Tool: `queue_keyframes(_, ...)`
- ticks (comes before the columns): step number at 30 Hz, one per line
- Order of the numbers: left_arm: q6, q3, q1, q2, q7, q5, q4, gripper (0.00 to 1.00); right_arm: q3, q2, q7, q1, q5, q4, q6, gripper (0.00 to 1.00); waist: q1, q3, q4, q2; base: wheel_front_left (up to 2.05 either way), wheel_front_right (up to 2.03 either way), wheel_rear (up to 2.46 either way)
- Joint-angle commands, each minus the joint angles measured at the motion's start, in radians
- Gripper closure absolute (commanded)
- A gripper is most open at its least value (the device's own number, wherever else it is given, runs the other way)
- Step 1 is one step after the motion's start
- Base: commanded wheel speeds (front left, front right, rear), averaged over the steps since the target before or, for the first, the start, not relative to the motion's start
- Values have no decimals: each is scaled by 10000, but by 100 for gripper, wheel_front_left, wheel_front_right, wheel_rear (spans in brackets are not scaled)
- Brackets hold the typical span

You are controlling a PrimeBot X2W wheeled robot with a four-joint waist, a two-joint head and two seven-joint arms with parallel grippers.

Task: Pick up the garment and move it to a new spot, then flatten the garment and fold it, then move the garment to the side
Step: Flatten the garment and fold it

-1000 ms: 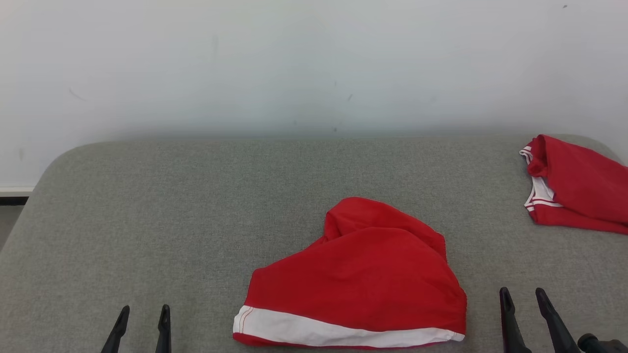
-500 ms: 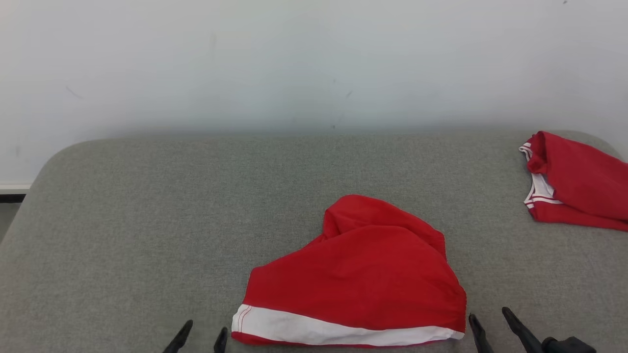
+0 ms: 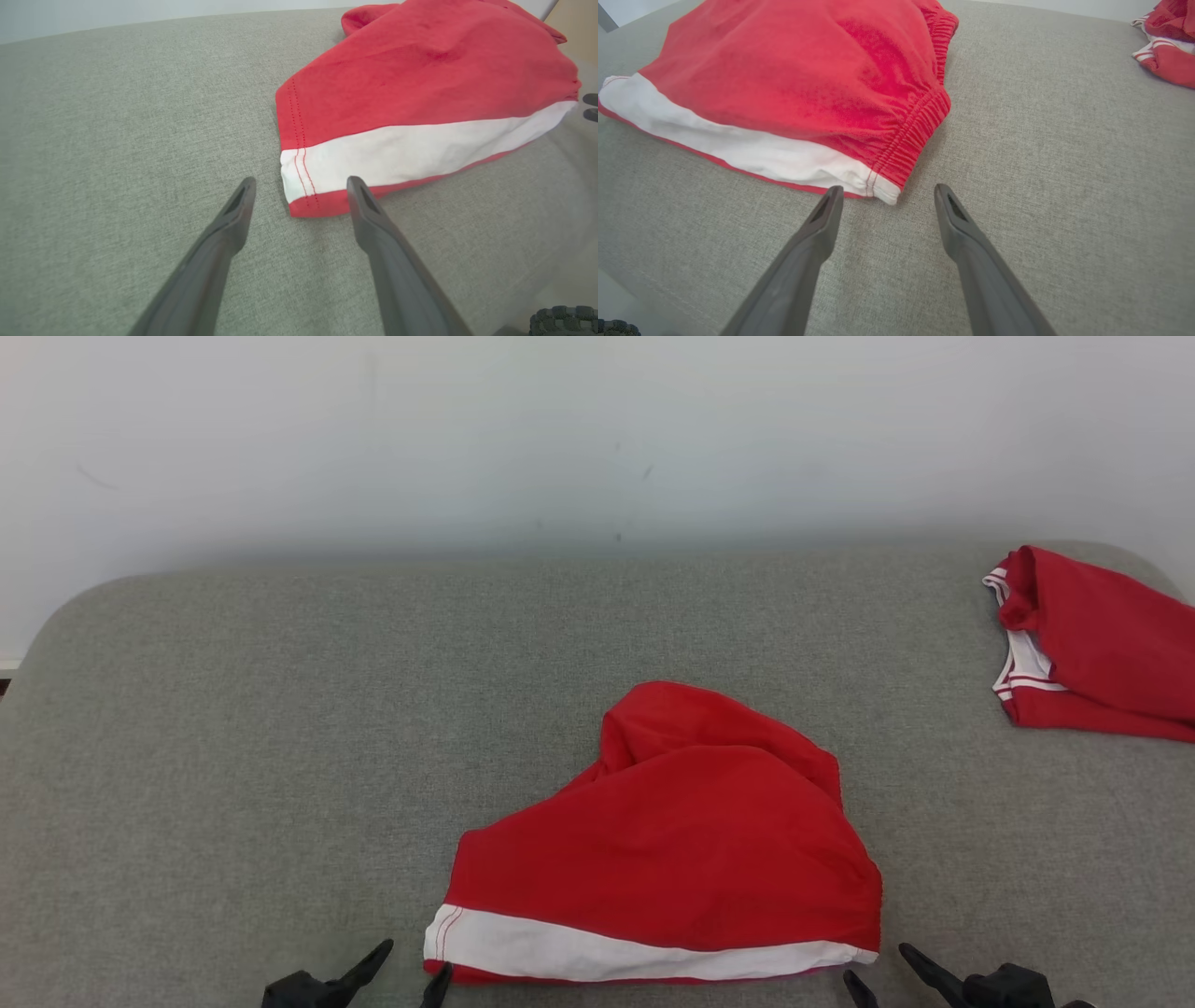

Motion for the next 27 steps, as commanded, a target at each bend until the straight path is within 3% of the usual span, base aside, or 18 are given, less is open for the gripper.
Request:
queue_keyframes(1,24,-216,-327,65,-86,-212,127,0,269,-107,-88,-269,153,215,-23,0,-1,139,-70,-1,0,0,0)
queue_keyframes(14,25,-1562,-1654,306,-109,-1475,871,0,1960,-203,-370,-1749,865,1157,-23,0,-1,444,-166,-1,0,0,0)
queue_keyframes(27,25,-2539,-2225,36,-112,-2997,1698,0,2551,-114,-393,-2379,1230,1262,-23,0,-1,737,-222,-1,0,0,0)
